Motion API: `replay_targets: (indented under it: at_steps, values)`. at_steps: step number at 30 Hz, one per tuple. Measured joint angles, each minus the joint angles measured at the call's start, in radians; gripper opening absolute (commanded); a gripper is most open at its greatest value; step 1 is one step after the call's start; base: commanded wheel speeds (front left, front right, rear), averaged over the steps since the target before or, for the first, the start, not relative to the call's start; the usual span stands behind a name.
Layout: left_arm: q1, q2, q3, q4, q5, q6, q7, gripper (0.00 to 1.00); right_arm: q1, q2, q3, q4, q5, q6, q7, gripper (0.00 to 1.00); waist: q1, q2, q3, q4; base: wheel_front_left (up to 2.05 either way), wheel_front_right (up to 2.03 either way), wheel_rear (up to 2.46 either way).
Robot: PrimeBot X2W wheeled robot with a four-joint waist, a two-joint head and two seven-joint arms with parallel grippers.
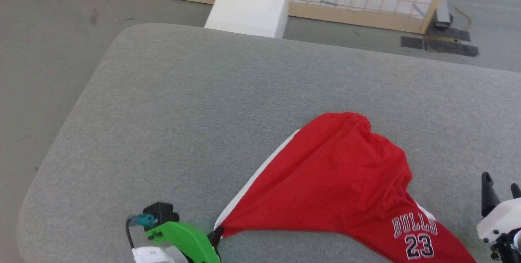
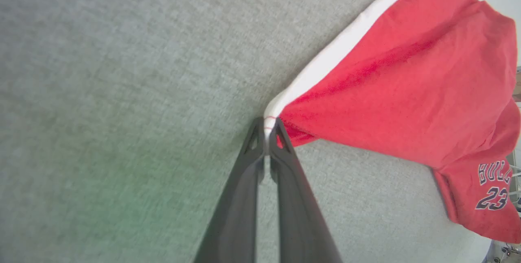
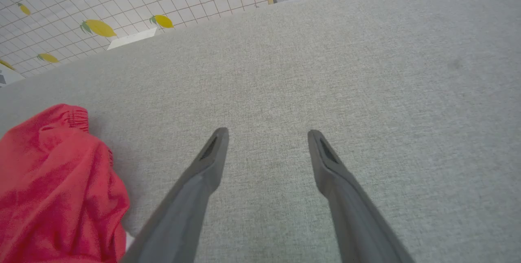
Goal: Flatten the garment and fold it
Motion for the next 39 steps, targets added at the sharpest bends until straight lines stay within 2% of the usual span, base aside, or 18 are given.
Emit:
replay_targets:
  at_steps: [3, 4, 5, 9, 11, 14, 17, 18, 22, 26, 35, 39]
  values:
    - [0.028, 0.0, 0.015, -0.034, -0.006, 0.016, -0.009, 0.0, 0.0, 0.0, 0.007, -0.001, -0.005, 0.0, 0.007, 1.0, 0.0, 0.0, -0.007, 0.025, 0.0, 0.0, 0.0]
    - [0.03, -0.001, 0.025, -0.044, -0.007, 0.017, -0.023, 0.31, 0.0, 0.0, 0.008, -0.002, -0.006, 0.0, 0.008, 1.0, 0.0, 0.0, -0.008, 0.031, 0.0, 0.0, 0.0]
    - [0.03, 0.0, 0.036, -0.056, -0.011, 0.017, -0.035, 1.0, 0.0, 0.0, 0.012, -0.003, -0.007, 0.0, 0.01, 1.0, 0.0, 0.0, -0.01, 0.038, 0.0, 0.0, 0.0]
    - [0.027, 0.008, 0.086, -0.101, 0.001, 0.004, -0.134, 1.0, -0.004, 0.0, 0.036, -0.018, -0.011, 0.0, 0.022, 1.0, 0.0, 0.0, -0.014, 0.057, 0.0, 0.0, 0.0]
    - [0.023, 0.021, 0.106, -0.112, 0.021, -0.017, -0.201, 1.0, -0.012, 0.0, 0.062, -0.03, -0.014, 0.0, 0.03, 1.0, 0.0, 0.0, -0.015, 0.062, 0.0, 0.0, 0.0]
    - [0.014, 0.049, 0.116, -0.115, 0.109, -0.048, -0.346, 1.0, -0.04, 0.0, 0.13, -0.052, -0.029, 0.0, 0.058, 1.0, 0.0, 0.0, -0.012, 0.062, 0.0, 0.0, 0.0]
    - [0.001, 0.066, 0.107, -0.108, 0.225, -0.061, -0.481, 1.0, -0.084, -0.001, 0.224, -0.068, -0.06, 0.0, 0.104, 1.0, 0.0, 0.0, -0.006, 0.06, 0.0, 0.0, 0.0]
    - [-0.006, 0.065, 0.109, -0.099, 0.283, -0.064, -0.516, 1.0, -0.128, 0.0, 0.295, -0.068, -0.08, 0.0, 0.152, 1.0, 0.0, 0.0, 0.0, 0.06, 0.0, 0.0, 0.0]
    - [-0.011, 0.037, 0.133, -0.109, 0.379, -0.074, -0.527, 1.0, -0.213, 0.0, 0.413, -0.043, -0.177, 0.0, 0.26, 1.0, 0.0, 0.0, 0.016, 0.069, 0.0, 0.0, 0.0]
    - [-0.014, -0.013, 0.173, -0.133, 0.444, -0.102, -0.528, 1.0, -0.303, -0.002, 0.469, 0.025, -0.259, 0.0, 0.363, 1.0, 0.0, 0.0, 0.04, 0.088, 0.0, 0.0, 0.0]
    - [-0.016, -0.099, 0.248, -0.129, 0.516, -0.18, -0.531, 1.0, -0.408, -0.055, 0.495, 0.179, -0.35, 0.0, 0.512, 1.0, 0.0, 0.0, 0.102, 0.149, 0.0, 0.0, 0.0]
    - [-0.017, -0.124, 0.274, -0.113, 0.526, -0.209, -0.531, 1.0, -0.408, -0.065, 0.542, 0.22, -0.328, 0.0, 0.542, 1.0, 0.0, 0.0, 0.126, 0.173, 0.0, 0.0, 0.0]
